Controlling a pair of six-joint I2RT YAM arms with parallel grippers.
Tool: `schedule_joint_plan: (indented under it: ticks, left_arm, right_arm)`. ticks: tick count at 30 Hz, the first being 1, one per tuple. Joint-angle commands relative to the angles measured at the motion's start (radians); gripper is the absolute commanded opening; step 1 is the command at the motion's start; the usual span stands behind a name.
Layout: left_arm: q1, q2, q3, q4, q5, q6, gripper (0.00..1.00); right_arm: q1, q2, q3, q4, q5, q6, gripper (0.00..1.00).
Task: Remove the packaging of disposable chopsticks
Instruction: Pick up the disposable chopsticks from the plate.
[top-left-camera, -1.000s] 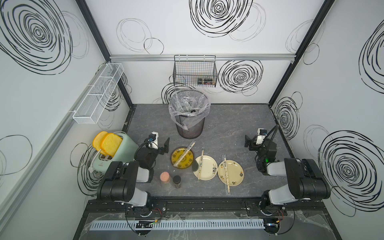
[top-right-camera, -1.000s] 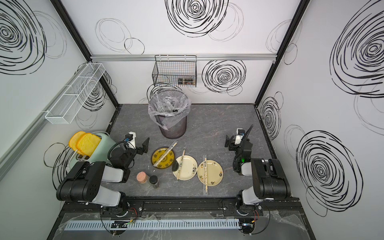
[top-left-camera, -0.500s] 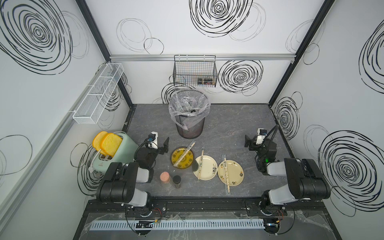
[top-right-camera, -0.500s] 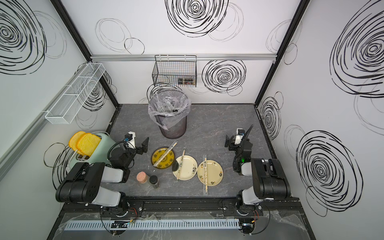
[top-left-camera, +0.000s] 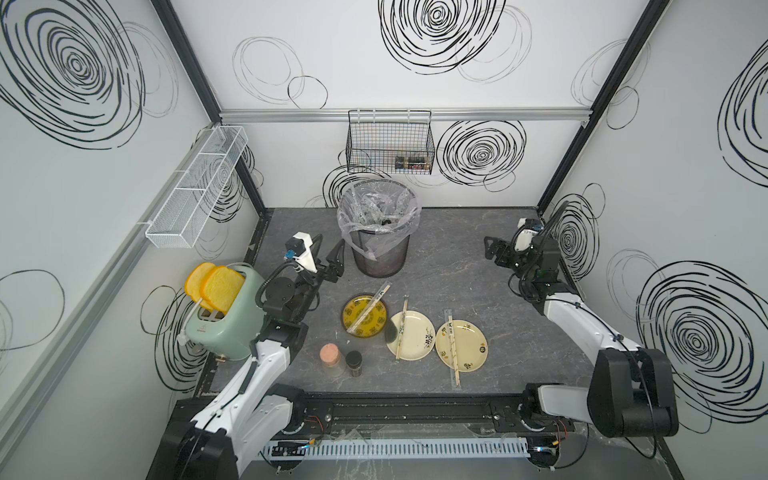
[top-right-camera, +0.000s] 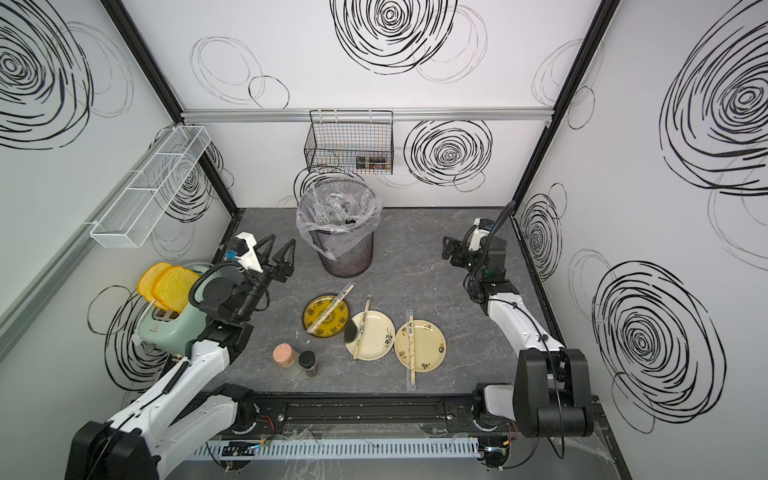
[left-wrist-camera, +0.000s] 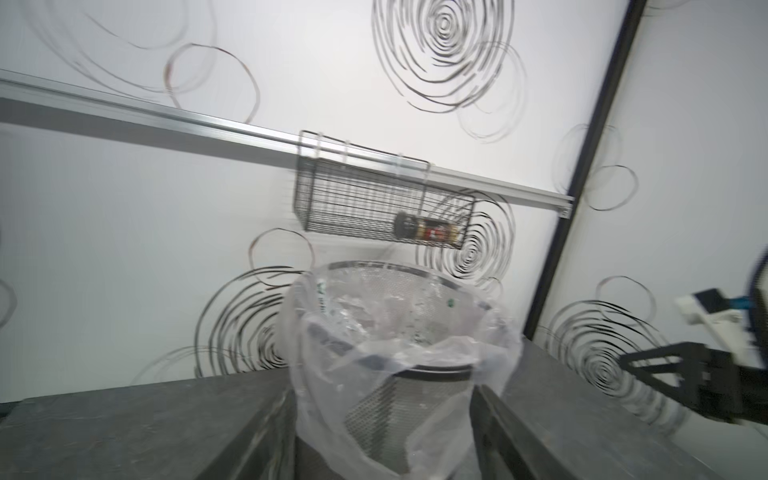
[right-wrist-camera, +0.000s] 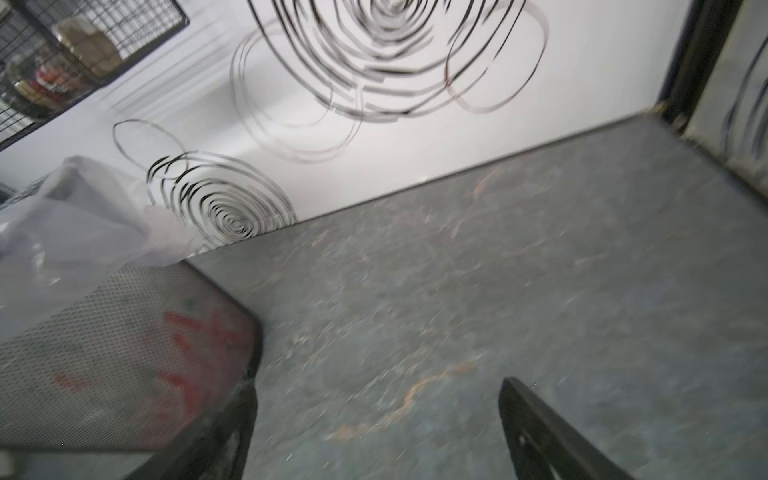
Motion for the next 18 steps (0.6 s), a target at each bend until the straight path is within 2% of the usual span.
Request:
schedule_joint_plan:
  ticks: [1, 4, 7, 9, 13, 18]
  left_arm:
    - [-0.122, -0.072, 0.087, -0.27, 0.02, -0.018, 0.69]
    - [-0.229, -0.101, 0.148, -0.475, 0.127, 0.006, 0.69]
    - [-0.291, -0.083, 0.204, -0.657, 0.268, 0.06, 0.72]
    - [-0.324, -0.069, 0.229, -0.729, 0.311, 0.098, 0.72]
    - [-0.356, -0.051, 0.227, -0.751, 0.394, 0.128, 0.72]
    - [-0.367, -0.012, 0.218, -0.765, 0.406, 0.159, 0.73]
  right_arm:
    - [0.101, -0.056, 0.014, -0.312, 0.002, 0.026, 0.88]
    - [0.174, -0.079, 0.017, -0.454, -0.007, 0.026, 0.78]
    - [0.244, -0.077, 0.0, -0.56, 0.007, 0.032, 0.7]
    - [0.283, -0.069, -0.013, -0.594, 0.012, 0.046, 0.66]
    - [0.373, -0.047, -0.038, -0.634, 0.013, 0.073, 0.61]
    - [0.436, -0.004, -0.059, -0.656, 0.008, 0.1, 0.61]
